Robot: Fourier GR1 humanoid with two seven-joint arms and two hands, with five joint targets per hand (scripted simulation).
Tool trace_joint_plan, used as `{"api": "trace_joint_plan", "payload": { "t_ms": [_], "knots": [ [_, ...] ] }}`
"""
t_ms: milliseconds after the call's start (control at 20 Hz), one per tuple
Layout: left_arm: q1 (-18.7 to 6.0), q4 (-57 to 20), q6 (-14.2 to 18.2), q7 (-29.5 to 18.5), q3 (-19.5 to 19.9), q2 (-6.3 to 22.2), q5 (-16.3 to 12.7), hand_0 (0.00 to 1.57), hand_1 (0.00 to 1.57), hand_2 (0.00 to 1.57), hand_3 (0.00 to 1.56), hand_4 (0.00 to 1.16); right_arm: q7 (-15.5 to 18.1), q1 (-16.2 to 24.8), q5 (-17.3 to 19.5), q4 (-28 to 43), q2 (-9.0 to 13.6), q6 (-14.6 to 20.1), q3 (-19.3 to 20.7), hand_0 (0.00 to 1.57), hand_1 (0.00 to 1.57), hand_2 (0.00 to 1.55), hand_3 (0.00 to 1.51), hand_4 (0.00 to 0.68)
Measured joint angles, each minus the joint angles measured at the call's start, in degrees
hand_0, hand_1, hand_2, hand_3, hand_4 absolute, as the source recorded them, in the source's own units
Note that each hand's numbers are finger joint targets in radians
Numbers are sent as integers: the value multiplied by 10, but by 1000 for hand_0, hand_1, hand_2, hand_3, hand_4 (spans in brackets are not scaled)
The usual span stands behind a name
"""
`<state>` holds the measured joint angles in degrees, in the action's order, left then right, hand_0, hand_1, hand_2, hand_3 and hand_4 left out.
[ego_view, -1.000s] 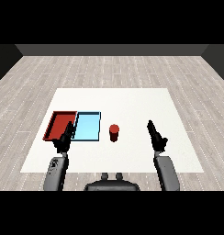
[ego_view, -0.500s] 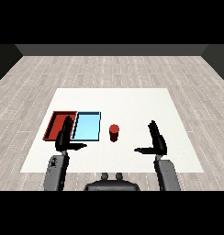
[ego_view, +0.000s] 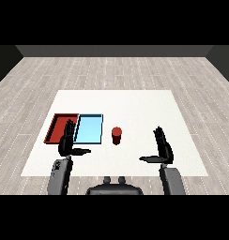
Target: Pick the red can and put it in the red box
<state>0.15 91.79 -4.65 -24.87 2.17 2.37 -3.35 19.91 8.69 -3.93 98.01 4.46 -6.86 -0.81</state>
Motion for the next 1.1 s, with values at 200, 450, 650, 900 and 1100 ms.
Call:
{"api": "trace_joint_plan", "payload": {
  "t_ms": [200,450,650,900,1100],
  "knots": [
    [4,-5,-8,-11,6,3,-7,0,0,0,0,0,5,5,6,2,-9,1,-4,0,0,0,0,0],
    [12,7,-5,-15,-2,-5,-4,0,0,0,0,0,-12,-8,2,-2,-16,1,-4,0,0,0,0,0],
    [9,11,-5,-9,5,-3,-12,0,0,0,0,0,-33,-40,-1,-22,-18,3,1,0,0,0,0,0],
    [8,3,-5,-23,9,-3,-13,0,0,0,0,0,-54,-83,12,-45,-27,19,-5,0,0,0,0,0],
    [12,9,-8,-21,11,-1,-18,0,0,0,0,0,-51,-106,17,-83,-37,37,-19,0,0,0,0,0]
  ]
}}
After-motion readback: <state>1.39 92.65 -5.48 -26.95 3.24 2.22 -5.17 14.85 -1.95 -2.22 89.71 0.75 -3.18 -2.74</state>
